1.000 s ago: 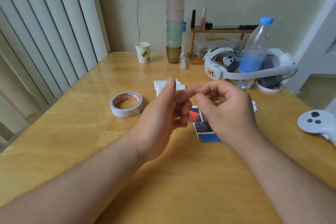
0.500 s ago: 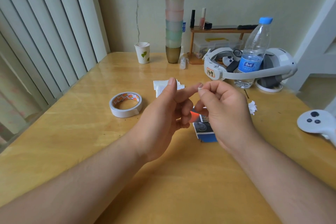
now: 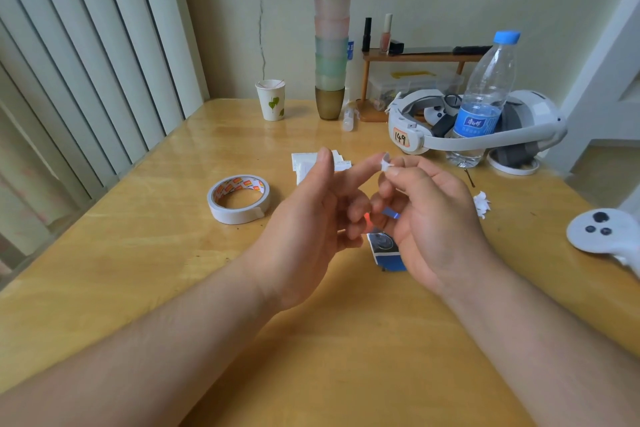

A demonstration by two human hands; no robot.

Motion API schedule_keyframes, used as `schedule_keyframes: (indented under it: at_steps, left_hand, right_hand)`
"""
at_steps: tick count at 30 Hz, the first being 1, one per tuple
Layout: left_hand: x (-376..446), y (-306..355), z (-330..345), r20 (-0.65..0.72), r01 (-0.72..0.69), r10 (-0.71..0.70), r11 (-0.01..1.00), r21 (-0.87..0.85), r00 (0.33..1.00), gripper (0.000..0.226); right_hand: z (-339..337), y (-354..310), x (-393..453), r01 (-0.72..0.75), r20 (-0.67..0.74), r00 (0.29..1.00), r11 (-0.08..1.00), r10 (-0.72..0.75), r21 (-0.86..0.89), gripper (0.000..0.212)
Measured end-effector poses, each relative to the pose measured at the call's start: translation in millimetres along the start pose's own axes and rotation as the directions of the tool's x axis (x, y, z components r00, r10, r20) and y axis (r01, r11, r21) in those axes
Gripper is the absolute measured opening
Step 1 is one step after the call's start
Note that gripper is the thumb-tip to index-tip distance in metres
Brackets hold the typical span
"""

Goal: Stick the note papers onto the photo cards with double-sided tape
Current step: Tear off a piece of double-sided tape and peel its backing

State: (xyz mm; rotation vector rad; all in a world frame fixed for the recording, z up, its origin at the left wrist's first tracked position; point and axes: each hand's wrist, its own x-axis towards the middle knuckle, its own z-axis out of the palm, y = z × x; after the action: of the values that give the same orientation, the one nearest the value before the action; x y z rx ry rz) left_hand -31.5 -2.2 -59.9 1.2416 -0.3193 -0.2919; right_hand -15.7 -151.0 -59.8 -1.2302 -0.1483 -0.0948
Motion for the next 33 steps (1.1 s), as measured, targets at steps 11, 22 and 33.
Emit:
schedule_keyframes:
  at_steps: [11,22,33]
  left_hand:
    - [-5.0,-6.0,-9.2,-0.004,-0.189,0.241,0.772,0.606,0.971,0.057]
    - [-2.7,-5.1,-10.3,-0.042,-0.160,0.226,0.797,0.583,0.973,0.062]
    - [-4.1,-4.8,-10.2,-0.047,-0.150,0.211,0.817,0.557,0.976,0.063]
  right_hand:
    - [-6.7,-11.0,3.3,0.026,-0.089,0.995,0.970,-0.049,-0.242,0.026]
    - [-7.3,-11.1,4.6,-0.039,-0.071,0.997,0.980,0.026,-0.196,0.024]
    - [-7.6,-10.3,4.4,-0.039,-0.062,0.998,0.977,0.027,-0.211,0.021]
